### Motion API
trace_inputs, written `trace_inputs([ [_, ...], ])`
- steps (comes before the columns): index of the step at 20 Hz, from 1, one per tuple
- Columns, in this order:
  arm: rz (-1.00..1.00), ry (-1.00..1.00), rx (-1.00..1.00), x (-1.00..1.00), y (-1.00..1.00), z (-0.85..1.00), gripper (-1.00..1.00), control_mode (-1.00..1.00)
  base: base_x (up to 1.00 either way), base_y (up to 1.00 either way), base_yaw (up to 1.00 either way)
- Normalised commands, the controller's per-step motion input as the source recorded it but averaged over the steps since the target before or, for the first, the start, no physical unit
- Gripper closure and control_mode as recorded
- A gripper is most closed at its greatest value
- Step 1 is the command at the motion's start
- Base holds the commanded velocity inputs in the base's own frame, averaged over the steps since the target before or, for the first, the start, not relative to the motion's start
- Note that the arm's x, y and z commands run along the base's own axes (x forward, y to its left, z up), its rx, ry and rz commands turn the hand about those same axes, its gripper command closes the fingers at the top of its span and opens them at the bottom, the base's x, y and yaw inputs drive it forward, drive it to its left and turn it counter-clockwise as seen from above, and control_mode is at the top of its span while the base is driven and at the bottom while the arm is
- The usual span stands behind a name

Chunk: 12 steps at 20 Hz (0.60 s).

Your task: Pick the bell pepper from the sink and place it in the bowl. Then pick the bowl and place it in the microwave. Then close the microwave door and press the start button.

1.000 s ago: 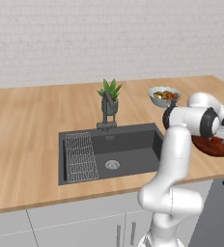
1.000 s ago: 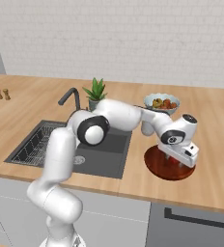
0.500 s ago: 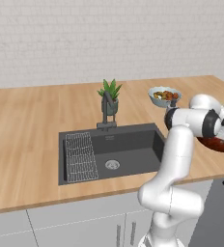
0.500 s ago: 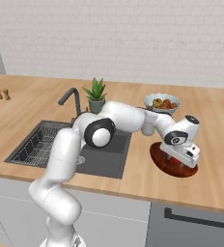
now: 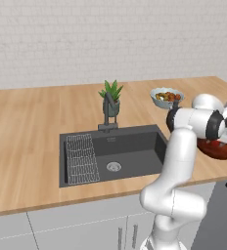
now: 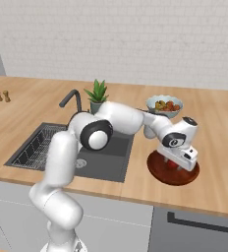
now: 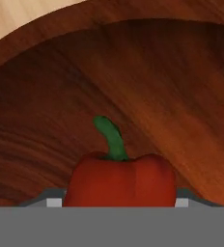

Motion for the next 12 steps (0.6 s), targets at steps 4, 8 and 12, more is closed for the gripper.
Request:
trace_inputs([
  [4,0.00,0.00,0.00,-0.04,0.00,0.00,-1.00,-1.00,0.00,0.00,0.00],
  [8,0.00,-0.03,0.00,-0.19,0.00,0.02,-1.00,-1.00,0.00,0.00,0.00],
  [12,0.00,-0.18,0.00,-0.66,0.00,0.42,-1.00,-1.00,0.00,0.00,0.00],
])
